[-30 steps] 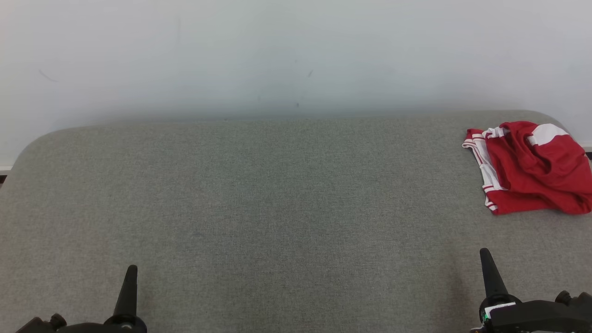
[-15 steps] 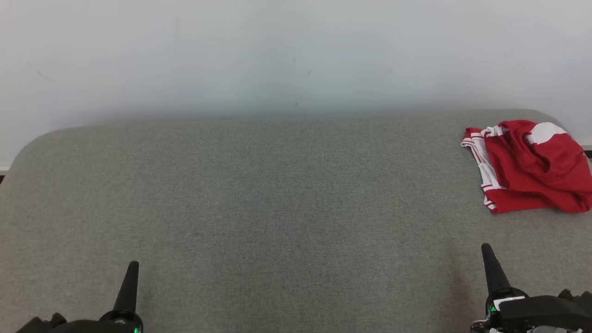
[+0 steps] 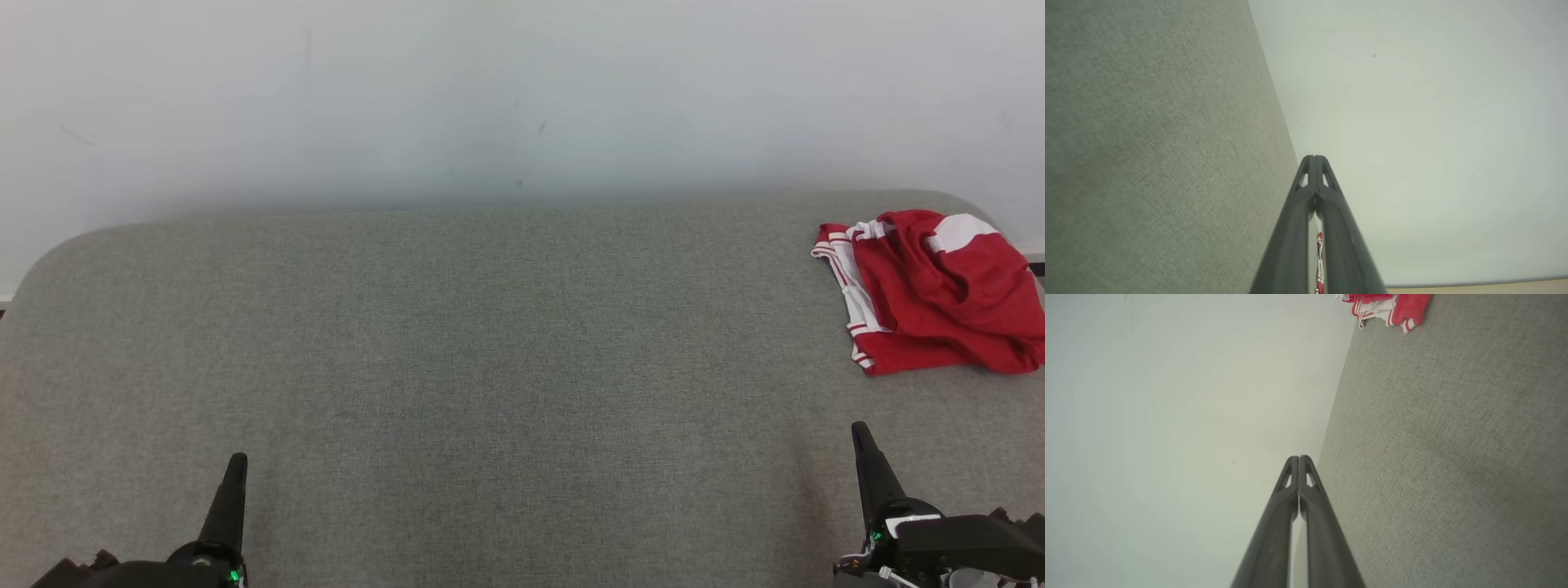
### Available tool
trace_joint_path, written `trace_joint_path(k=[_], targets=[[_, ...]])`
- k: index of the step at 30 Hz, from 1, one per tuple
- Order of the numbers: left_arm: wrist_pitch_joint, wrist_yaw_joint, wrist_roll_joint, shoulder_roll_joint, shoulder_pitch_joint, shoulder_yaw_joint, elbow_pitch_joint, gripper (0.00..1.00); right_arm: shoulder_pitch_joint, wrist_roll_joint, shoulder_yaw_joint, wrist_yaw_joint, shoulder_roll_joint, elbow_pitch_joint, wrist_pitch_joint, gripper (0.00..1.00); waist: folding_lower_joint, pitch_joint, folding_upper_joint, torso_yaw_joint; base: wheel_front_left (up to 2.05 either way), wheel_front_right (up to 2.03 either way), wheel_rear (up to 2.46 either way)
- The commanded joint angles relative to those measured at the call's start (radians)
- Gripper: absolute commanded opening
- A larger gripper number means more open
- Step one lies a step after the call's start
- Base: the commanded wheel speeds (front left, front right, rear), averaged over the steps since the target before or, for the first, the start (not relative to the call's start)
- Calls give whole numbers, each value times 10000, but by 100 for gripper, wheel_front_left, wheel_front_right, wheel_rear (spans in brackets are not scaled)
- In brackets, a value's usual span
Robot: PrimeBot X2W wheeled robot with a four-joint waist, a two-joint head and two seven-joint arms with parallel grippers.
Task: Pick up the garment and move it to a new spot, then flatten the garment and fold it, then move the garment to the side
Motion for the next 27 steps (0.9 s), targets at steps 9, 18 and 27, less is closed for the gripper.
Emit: trace_joint_path(k=[9,18,27], targets=[[239,-70,-815,-22,-224,62,3,0,-198,793,-123,-17,33,-3,231,0,1,17,-1,-27,0,0,0],[376,-92,-1366,-45,-298,83,26,0,-244,1338,-191,-19,47,26,369,0,1,32,-1,-50,0,0,0],[530,-88,-1940,-67,-357,105,52,0,-319,1913,-267,-21,63,55,537,0,1,48,-1,-75,0,0,0]])
